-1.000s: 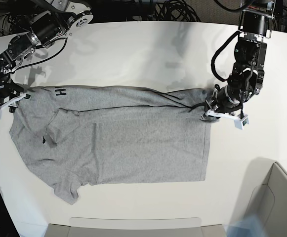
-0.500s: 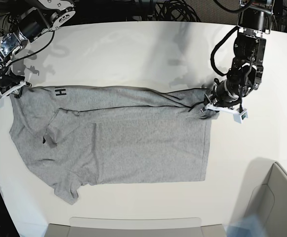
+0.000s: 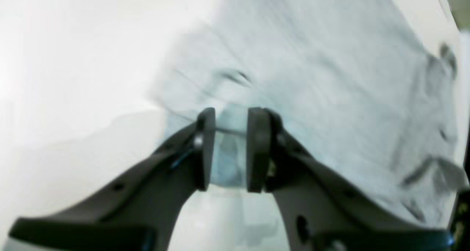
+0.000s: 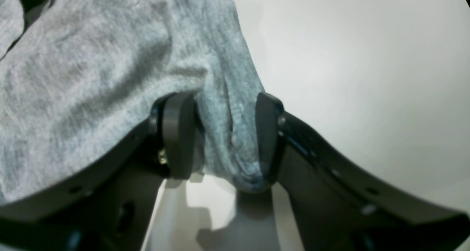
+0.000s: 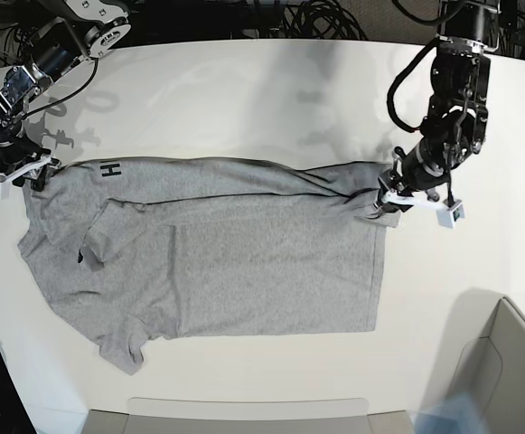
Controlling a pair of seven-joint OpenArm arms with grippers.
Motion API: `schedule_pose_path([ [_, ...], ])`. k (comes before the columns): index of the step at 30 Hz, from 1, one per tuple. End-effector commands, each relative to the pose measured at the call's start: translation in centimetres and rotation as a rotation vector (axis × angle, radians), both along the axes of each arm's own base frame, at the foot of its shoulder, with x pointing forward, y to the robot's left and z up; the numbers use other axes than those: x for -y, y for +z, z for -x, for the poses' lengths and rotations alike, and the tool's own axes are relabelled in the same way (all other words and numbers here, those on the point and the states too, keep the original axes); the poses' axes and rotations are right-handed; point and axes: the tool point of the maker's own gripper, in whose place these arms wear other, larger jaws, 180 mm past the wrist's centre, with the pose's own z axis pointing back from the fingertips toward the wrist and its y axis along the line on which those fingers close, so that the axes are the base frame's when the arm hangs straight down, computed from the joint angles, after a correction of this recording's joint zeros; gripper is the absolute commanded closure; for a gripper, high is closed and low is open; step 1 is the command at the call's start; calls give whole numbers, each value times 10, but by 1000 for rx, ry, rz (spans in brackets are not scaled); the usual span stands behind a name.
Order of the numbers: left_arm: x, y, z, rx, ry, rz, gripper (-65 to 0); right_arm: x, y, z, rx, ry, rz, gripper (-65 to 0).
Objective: Fold the T-shirt properly
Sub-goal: 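Lower the folded edge onto the shirt and release with both grippers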
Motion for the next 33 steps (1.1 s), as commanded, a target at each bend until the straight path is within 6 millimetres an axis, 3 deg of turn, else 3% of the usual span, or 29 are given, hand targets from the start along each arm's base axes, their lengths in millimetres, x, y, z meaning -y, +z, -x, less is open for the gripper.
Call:
schedule_pose_path([
  [1, -10, -2, 0, -14, 35, 2, -182, 4, -5, 8, -79, 20, 28, -273],
  [8, -25, -18, 7, -67, 78, 4, -187, 9, -4, 9, -84, 18, 35, -273],
  [12, -15, -20, 9, -42, 9, 14, -187, 12, -2, 9, -86, 18, 41, -273],
  [17, -19, -39, 19, -89, 10, 14, -187, 12, -2, 9, -86, 18, 41, -273],
  [23, -15, -43, 24, -105, -29, 19, -187, 12, -2, 9, -87, 18, 44, -273],
  [33, -36, -52, 32, -181, 65, -67, -184, 12, -2, 9, -87, 20, 45, -273],
])
